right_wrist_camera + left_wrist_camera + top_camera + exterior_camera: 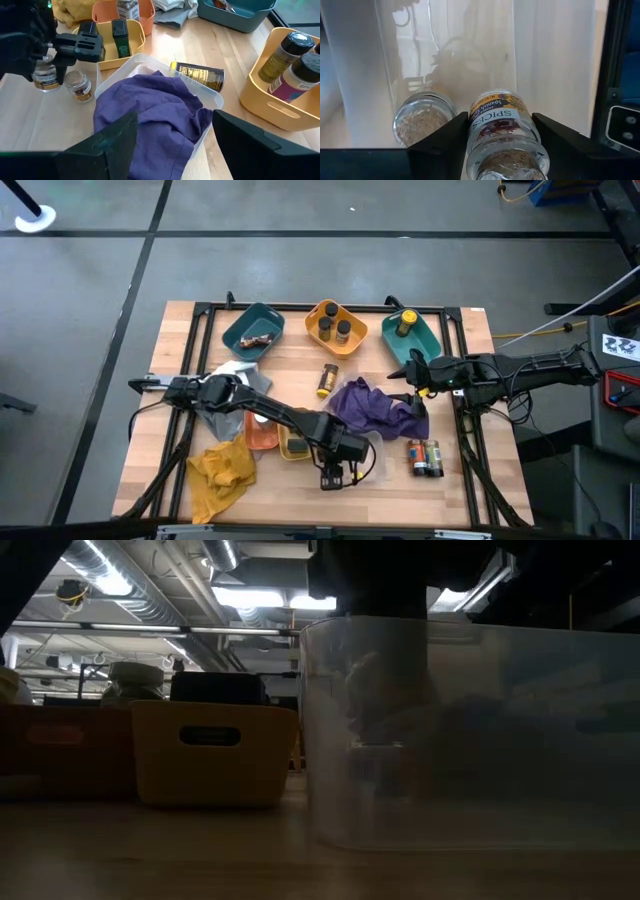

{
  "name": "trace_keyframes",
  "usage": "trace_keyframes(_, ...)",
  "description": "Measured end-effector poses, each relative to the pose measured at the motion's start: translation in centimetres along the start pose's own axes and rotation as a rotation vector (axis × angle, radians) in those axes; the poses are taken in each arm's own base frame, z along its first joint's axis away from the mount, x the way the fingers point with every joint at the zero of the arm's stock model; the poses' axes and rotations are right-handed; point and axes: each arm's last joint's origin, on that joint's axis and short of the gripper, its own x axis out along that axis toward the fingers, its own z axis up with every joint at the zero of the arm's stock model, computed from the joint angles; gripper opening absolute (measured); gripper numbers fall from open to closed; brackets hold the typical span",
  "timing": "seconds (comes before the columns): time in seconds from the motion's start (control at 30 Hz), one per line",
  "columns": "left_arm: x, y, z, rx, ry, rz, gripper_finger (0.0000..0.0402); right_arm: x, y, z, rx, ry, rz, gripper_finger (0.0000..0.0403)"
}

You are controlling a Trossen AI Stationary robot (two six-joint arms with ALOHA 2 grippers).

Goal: Sort spices by type
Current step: Put the brown spice bottle into the transparent bin, then put the orange spice bottle into the yellow bin

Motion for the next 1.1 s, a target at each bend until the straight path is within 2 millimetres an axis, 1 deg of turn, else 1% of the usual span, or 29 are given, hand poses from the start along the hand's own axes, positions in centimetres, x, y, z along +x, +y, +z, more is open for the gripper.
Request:
trace_keyframes(0.33,0.1,-0.1,0.0,0.063,-0.005,-0.002,0.0207,0.0,0.0,0.0,0.000,0.000,0.000,0.0257)
trace_keyframes(0.5,0.1,0.0,0.1,0.047,-0.010,-0.003,0.0207,0.0,0.0,0.0,0.000,0.000,0.000,0.0257)
trace_keyframes(0.6,-0.3,0.2,0.4,0.021,-0.030,-0.010,0.0207,0.0,0.0,0.0,0.000,0.000,0.003,0.0257)
trace_keyframes(0.67,-1.1,0.5,0.5,0.016,-0.039,-0.010,0.0207,0.0,0.1,0.0,0.001,0.001,0.030,0.0257)
trace_keyframes(0.73,-2.3,0.5,0.6,0.041,-0.069,-0.018,0.0207,-0.3,0.2,0.0,0.001,-0.006,0.065,0.0257)
trace_keyframes(0.9,-6.3,0.7,0.7,0.140,-0.159,-0.009,0.0208,-0.8,0.4,0.0,0.012,-0.019,0.161,0.0257)
trace_keyframes(1.0,-8.9,1.5,0.8,0.195,-0.230,0.059,0.0208,-1.1,0.4,-0.1,0.131,-0.001,0.188,0.0257)
trace_keyframes(1.1,-10.5,2.8,1.2,0.250,-0.280,0.140,0.0208,-1.1,0.5,-0.7,0.279,0.078,0.211,0.0257)
